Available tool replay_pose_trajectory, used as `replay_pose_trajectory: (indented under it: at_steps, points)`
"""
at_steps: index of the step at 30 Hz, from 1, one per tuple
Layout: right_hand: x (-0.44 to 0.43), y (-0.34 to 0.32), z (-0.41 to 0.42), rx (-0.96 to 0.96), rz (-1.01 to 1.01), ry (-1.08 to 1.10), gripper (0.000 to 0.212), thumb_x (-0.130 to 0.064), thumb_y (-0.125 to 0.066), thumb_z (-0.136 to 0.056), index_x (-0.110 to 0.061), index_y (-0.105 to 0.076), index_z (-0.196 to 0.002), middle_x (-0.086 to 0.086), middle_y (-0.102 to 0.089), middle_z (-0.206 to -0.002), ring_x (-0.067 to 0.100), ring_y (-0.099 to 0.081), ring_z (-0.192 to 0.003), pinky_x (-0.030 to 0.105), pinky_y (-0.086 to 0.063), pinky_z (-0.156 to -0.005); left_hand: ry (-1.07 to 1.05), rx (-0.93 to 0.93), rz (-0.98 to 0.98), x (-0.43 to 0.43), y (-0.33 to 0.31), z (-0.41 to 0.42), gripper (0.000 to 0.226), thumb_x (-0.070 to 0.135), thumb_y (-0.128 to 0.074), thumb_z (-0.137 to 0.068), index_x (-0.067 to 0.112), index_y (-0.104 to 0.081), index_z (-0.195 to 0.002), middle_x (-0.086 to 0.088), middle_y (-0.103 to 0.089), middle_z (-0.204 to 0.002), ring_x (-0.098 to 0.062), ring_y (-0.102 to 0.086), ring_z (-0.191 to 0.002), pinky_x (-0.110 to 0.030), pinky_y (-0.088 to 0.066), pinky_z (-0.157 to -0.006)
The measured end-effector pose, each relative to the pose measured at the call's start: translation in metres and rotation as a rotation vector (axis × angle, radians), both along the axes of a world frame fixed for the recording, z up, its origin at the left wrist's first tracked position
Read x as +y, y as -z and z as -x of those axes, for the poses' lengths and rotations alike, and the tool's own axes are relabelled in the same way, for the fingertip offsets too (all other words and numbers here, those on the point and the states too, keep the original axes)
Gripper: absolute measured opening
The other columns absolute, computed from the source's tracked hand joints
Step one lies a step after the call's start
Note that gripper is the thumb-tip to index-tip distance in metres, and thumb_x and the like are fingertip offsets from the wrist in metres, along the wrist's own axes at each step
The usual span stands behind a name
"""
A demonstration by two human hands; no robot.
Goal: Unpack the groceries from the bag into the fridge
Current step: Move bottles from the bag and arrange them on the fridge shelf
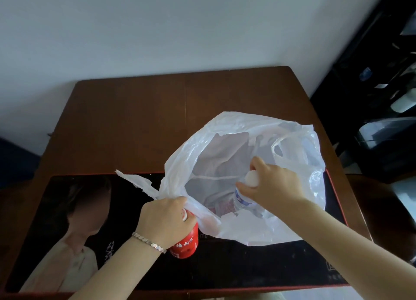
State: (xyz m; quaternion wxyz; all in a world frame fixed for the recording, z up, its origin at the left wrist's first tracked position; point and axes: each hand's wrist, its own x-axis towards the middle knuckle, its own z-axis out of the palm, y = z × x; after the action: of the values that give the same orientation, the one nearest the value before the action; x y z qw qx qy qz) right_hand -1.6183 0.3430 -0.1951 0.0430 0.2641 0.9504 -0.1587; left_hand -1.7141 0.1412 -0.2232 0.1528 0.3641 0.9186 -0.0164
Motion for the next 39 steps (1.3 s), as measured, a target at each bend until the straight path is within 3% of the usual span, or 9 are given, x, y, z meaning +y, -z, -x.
replay_pose_trajectory:
  at_steps: [6,10,13,16,19,22,29,33,39]
  points:
    - [-0.016,0.005,-0.004,0.144,0.13,0.261,0.038,-0.055,-0.061,-0.078,-0.023,-0.045,-0.089,-0.004,-0.058,-0.075,0.015,-0.058,-0.068,0.034,-0.055,-0.066,0.17,0.029,-0.067,-0.003,-0.013,0.013,0.039,0.043,-0.042,-0.088,0.032,-0.053,-0.124,0.005,-0.069,-0.102,-0.008,-0.063,-0.093,-0.017,-0.042,-0.073]
    - [-0.037,-0.026,-0.016,0.343,0.125,0.461,0.034,-0.051,-0.067,-0.075,-0.024,-0.047,-0.083,-0.012,-0.053,-0.066,0.009,-0.054,-0.061,0.026,-0.049,-0.056,0.386,0.049,-0.196,-0.005,-0.041,0.027,0.043,0.045,-0.04,-0.086,0.035,-0.044,-0.128,0.005,-0.069,-0.088,-0.009,-0.065,-0.081,-0.018,-0.039,-0.063]
    - [-0.051,-0.058,-0.027,0.574,0.064,0.559,0.03,-0.047,-0.073,-0.07,-0.026,-0.052,-0.077,-0.015,-0.055,-0.069,0.008,-0.058,-0.066,0.022,-0.051,-0.056,0.492,0.053,-0.401,-0.004,-0.066,0.036,0.032,0.049,-0.045,-0.082,0.035,-0.052,-0.109,0.01,-0.064,-0.068,-0.006,-0.056,-0.059,-0.008,-0.028,-0.049]
    - [-0.072,-0.09,-0.047,0.794,0.007,0.664,0.03,-0.054,-0.066,-0.063,-0.032,-0.051,-0.076,-0.02,-0.054,-0.073,0.004,-0.058,-0.069,0.015,-0.048,-0.056,0.619,0.053,-0.542,0.009,-0.088,0.035,0.018,0.046,-0.06,-0.065,0.031,-0.053,-0.071,0.015,-0.049,-0.04,-0.002,-0.039,-0.033,0.003,-0.013,-0.042]
    - [-0.094,-0.118,-0.081,0.922,-0.076,0.775,0.029,-0.059,-0.059,-0.056,-0.039,-0.046,-0.072,-0.024,-0.054,-0.072,-0.005,-0.059,-0.071,0.006,-0.043,-0.049,0.744,0.022,-0.668,0.031,-0.109,0.012,0.024,0.051,-0.051,-0.068,0.028,-0.049,-0.06,0.02,-0.04,-0.04,-0.003,-0.037,-0.03,0.004,-0.017,-0.042]
    - [-0.11,-0.138,-0.13,1.001,-0.192,0.87,0.031,-0.063,-0.059,-0.056,-0.038,-0.048,-0.07,-0.023,-0.056,-0.069,-0.007,-0.056,-0.081,0.003,-0.046,-0.058,0.88,-0.005,-0.78,0.055,-0.132,-0.027,0.027,0.056,-0.049,-0.072,0.03,-0.047,-0.065,0.023,-0.038,-0.05,0.002,-0.031,-0.032,0.004,-0.018,-0.043]
    - [-0.16,-0.154,-0.29,0.879,-0.415,1.184,0.031,-0.054,-0.069,-0.057,-0.032,-0.048,-0.066,-0.014,-0.057,-0.06,0.01,-0.053,-0.055,0.013,-0.041,-0.049,1.172,-0.131,-0.82,0.089,-0.159,-0.192,0.022,0.047,-0.057,-0.069,0.028,-0.045,-0.067,0.011,-0.048,-0.047,-0.008,-0.051,-0.048,-0.018,-0.04,-0.046]
    - [-0.219,-0.146,-0.413,0.738,-0.469,1.409,0.033,-0.046,-0.073,-0.064,-0.023,-0.05,-0.07,-0.003,-0.059,-0.064,0.022,-0.056,-0.062,0.025,-0.041,-0.054,1.368,-0.203,-0.783,0.077,-0.163,-0.334,0.022,0.045,-0.061,-0.075,0.028,-0.047,-0.074,0.011,-0.053,-0.058,-0.008,-0.048,-0.057,-0.01,-0.03,-0.05]
    - [-0.324,-0.137,-0.598,0.532,-0.466,1.728,0.034,-0.05,-0.068,-0.075,-0.024,-0.048,-0.081,-0.003,-0.057,-0.071,0.018,-0.054,-0.071,0.025,-0.035,-0.059,1.559,-0.382,-0.695,0.032,-0.156,-0.553,0.024,0.048,-0.059,-0.075,0.029,-0.044,-0.079,0.006,-0.06,-0.073,-0.02,-0.058,-0.073,-0.027,-0.043,-0.066]
